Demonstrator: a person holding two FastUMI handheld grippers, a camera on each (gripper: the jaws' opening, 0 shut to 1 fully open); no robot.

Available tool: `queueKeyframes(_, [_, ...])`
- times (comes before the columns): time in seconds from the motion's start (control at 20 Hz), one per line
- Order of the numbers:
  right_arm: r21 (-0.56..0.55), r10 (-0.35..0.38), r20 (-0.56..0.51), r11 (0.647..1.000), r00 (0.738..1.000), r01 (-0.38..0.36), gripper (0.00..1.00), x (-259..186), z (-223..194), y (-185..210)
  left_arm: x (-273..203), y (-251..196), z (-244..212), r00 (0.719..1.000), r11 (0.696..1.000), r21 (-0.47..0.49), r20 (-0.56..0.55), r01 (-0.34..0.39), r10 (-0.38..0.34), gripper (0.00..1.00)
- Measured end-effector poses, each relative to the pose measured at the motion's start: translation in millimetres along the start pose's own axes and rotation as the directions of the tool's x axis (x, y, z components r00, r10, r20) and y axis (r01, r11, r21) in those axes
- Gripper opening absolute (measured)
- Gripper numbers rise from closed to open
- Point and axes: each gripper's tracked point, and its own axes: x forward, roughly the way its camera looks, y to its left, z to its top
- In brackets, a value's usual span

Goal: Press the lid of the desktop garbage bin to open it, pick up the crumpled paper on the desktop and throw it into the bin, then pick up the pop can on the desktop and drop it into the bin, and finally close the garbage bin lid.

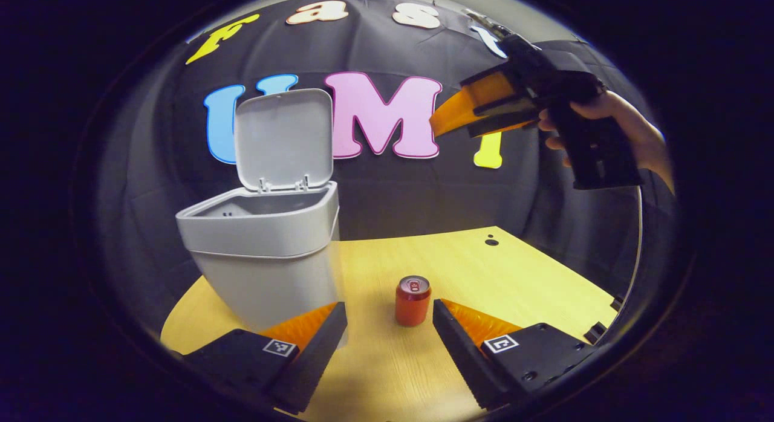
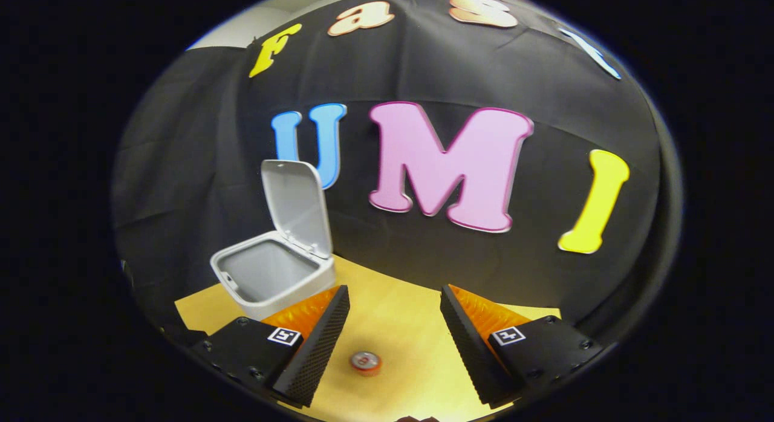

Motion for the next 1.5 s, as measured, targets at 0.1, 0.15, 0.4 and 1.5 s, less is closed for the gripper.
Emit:
queueKeyframes(0.1, [0.021, -0.050, 0.005, 0.999, 0.999, 0.050, 0.98, -12.6, -13.8, -25.3, 25.7, -8.9, -13.0, 0.999, 1.000, 0.010, -0.025, 0.022, -0.021, 0.97])
queueKeyframes(0.15, [0.033, -0.075, 0.009, 0.997, 0.997, 0.074, 0.98, -18.2, -21.2, -37.1, 37.9, -12.0, -18.6, 0.999, 1.000, 0.014, -0.035, 0.027, -0.027, 0.98])
queueKeyframes(0.4, [0.037, -0.179, 0.017, 0.983, 0.984, 0.178, 0.98, -47.2, -55.9, -84.7, 97.3, -28.0, -49.1, 0.995, 0.998, 0.011, -0.085, 0.060, -0.059, 0.98])
queueKeyframes(1.5, [0.127, -0.299, -0.121, 0.941, 0.947, 0.313, 0.98, -78.7, -133.4, -149.5, 173.8, -37.4, -65.7, 0.991, 0.998, 0.033, -0.129, 0.050, -0.045, 0.90])
